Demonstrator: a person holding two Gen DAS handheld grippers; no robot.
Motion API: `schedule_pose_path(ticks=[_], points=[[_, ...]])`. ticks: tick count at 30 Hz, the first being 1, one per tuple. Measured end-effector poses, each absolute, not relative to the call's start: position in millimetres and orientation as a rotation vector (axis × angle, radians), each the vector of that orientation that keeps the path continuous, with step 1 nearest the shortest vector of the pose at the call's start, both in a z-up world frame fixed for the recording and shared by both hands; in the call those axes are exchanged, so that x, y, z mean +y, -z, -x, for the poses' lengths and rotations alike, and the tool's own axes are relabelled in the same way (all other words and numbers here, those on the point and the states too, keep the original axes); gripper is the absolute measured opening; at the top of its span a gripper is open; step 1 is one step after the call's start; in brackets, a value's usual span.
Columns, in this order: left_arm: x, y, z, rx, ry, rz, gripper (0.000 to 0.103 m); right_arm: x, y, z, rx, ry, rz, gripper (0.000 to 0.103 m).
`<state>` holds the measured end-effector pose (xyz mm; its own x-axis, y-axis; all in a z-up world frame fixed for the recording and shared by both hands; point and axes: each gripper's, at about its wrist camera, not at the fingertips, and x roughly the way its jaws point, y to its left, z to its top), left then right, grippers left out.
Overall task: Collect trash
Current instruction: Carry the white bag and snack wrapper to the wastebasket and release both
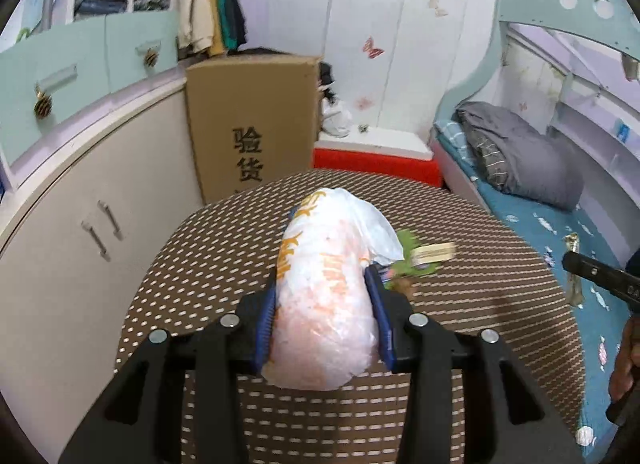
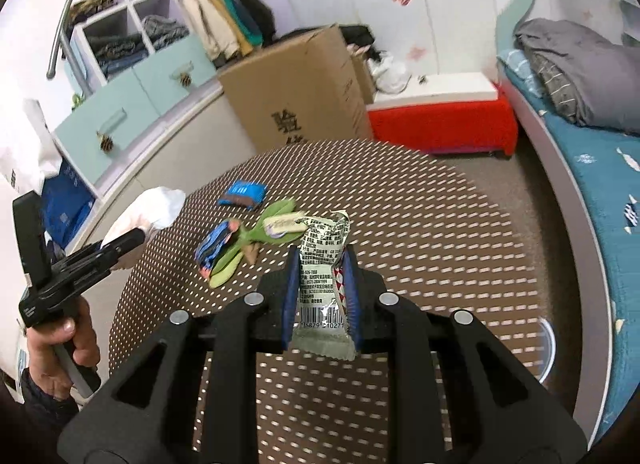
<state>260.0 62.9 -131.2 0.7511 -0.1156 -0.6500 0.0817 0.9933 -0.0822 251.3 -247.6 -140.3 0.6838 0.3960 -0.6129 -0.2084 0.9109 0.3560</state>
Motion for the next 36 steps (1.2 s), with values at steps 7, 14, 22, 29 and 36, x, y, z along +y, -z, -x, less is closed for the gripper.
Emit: schedule_pose_path(ticks=[7,14,22,29,36], points=[[-13,101,-256,0.658,0.242,0.010,0.040,-316,120,-230,0.657,-0.252,-0.309,0.021],[-96,90,-259,0.667,0.398,0.010,0.040,-395,111,-203,0.592,-0.116,-0.377,0.021],[-179,88,-256,0.667,0.518,-0.034,0.040,-482,122,-168,0.555,0.056,-0.492,0.021],[-235,95,-264,0.687,0.578,-0.064,0.040,-521,147,-168,0.588,0.118,-0.547,0.021],[-286,118,-278,0.749,0.626,-0.099,0.040,-540,212,-201,0.724,0.126,-0.641,0.021]])
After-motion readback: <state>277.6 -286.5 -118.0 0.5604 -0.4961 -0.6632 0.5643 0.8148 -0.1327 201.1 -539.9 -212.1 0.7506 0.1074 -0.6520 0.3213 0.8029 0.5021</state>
